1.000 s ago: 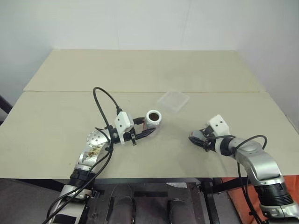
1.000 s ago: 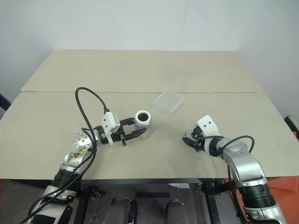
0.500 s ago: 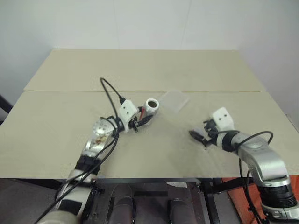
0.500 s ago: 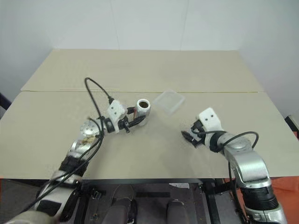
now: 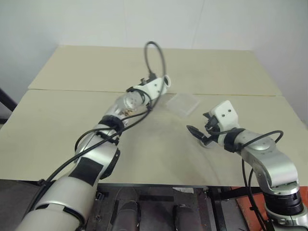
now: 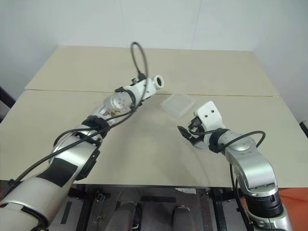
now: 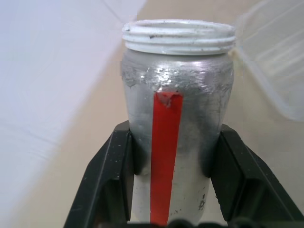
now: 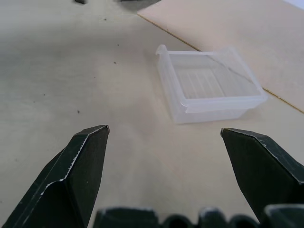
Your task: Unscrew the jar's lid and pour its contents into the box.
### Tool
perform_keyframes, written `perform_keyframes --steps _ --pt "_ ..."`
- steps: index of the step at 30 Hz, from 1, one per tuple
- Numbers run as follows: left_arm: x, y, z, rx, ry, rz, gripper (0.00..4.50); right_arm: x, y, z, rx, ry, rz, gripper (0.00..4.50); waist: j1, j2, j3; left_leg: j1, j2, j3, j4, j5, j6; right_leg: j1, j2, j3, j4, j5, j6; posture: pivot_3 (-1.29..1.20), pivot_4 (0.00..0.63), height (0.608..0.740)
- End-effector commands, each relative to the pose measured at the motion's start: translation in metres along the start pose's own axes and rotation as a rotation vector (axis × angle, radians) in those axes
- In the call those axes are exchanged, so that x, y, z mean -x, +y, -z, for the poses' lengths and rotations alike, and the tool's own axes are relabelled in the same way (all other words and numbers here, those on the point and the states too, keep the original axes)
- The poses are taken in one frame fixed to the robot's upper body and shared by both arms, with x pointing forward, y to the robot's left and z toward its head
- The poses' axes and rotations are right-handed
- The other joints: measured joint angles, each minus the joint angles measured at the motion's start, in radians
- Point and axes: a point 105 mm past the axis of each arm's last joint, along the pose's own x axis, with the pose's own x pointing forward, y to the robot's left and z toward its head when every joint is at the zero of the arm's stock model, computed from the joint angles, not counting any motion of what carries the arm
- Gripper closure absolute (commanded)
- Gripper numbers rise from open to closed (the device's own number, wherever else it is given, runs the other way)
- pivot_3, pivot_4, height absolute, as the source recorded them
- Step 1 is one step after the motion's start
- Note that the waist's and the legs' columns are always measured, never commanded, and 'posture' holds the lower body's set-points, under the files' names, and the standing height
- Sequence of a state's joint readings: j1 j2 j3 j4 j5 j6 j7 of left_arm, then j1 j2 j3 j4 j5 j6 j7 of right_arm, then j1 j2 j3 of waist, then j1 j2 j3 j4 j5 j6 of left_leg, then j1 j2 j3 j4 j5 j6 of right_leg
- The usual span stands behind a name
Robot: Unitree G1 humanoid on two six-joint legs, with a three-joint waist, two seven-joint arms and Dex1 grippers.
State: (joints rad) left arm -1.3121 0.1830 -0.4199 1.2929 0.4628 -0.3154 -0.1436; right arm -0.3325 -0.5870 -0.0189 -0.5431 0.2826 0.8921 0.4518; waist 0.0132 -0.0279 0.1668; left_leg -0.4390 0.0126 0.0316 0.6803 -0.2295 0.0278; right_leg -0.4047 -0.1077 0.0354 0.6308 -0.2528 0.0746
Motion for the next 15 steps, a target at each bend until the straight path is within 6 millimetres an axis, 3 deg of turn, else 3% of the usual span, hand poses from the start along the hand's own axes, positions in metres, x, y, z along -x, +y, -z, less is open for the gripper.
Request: perform_keyframes --steps 1,7,15 --pt "-0.008 0.007 -0.027 -0.408 -0.057 -0.065 2.61 0.009 0.0 -0.01 0.013 -0.038 0.04 0.04 0.0 0.0 0.0 0.0 0.0 0.0 0.0 0.0 0.0 0.0 0.0 0.0 0.0 0.0 0.0 0.0 0.15 0.74" --pt "-0.014 -0.004 -0.05 -1.007 -0.146 -0.098 2.61 0.017 0.004 -0.01 -0.003 -0.043 0.078 0.04 0.0 0.0 0.0 -0.001 0.0 0.0 0.0 0.0 0.0 -0.001 0.0 -0.001 -0.001 0.0 0.0 0.0 0.15 0.74" --pt "-0.017 -0.01 -0.065 -1.322 -0.21 -0.104 2.61 0.028 0.002 -0.006 -0.029 -0.031 0.138 0.04 -0.001 -0.001 0.0 -0.001 0.0 0.0 0.0 0.001 -0.001 -0.002 0.0 -0.001 -0.001 0.0 0.0 0.0 0.15 0.74"
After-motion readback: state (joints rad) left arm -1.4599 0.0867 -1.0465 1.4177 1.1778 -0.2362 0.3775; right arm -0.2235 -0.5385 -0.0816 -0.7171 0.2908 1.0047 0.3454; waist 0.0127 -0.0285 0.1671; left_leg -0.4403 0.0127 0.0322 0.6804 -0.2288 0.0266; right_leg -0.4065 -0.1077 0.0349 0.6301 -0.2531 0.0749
